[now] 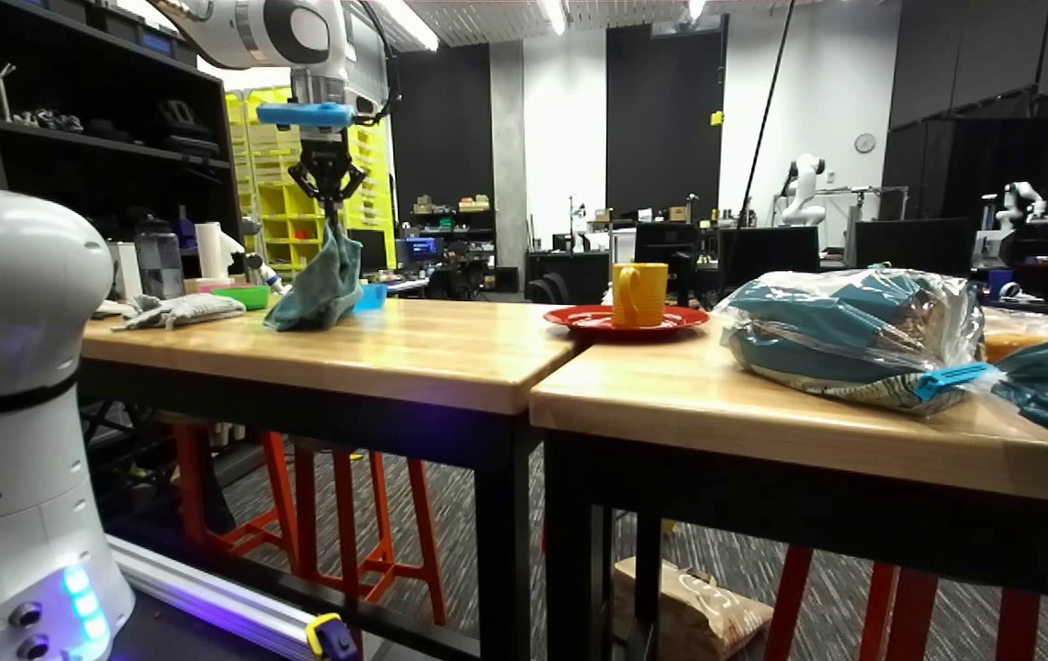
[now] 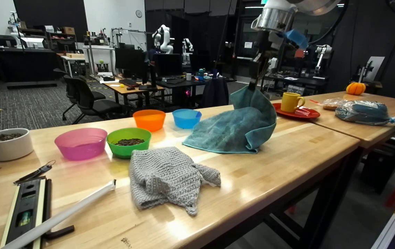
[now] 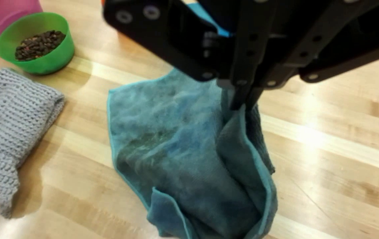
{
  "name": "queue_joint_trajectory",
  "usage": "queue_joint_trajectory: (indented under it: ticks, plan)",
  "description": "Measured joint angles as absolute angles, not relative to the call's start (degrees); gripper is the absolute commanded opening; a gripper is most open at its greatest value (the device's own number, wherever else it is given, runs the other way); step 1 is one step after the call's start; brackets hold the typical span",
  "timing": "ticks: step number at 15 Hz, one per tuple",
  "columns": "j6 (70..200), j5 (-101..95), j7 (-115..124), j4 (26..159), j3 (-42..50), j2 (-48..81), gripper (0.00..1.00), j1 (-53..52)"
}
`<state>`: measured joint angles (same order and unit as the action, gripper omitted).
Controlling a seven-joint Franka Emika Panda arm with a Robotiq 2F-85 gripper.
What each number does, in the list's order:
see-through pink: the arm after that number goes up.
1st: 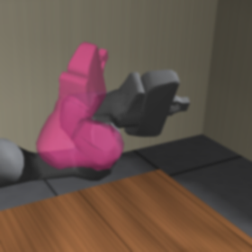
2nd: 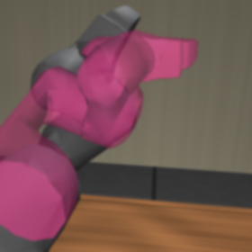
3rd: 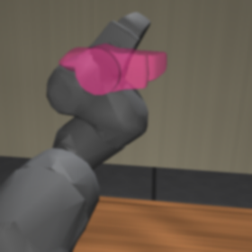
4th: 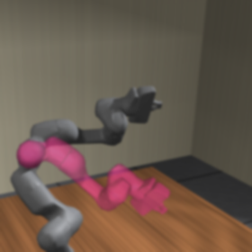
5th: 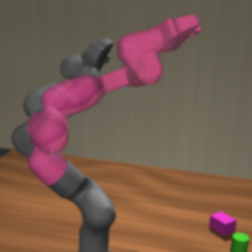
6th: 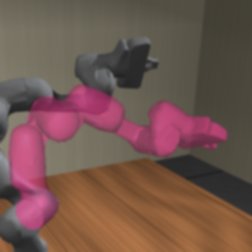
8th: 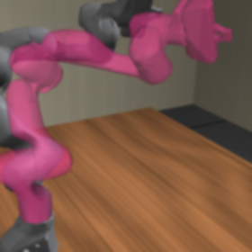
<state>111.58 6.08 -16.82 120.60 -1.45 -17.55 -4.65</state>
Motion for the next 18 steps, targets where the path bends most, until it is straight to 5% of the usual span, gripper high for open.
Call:
queue_joint_trajectory:
  ticks: [18]
  plan:
    - [111.1, 0.0, -4.5, 104.5, -2.1, -24.7, 0.0, -3.4]
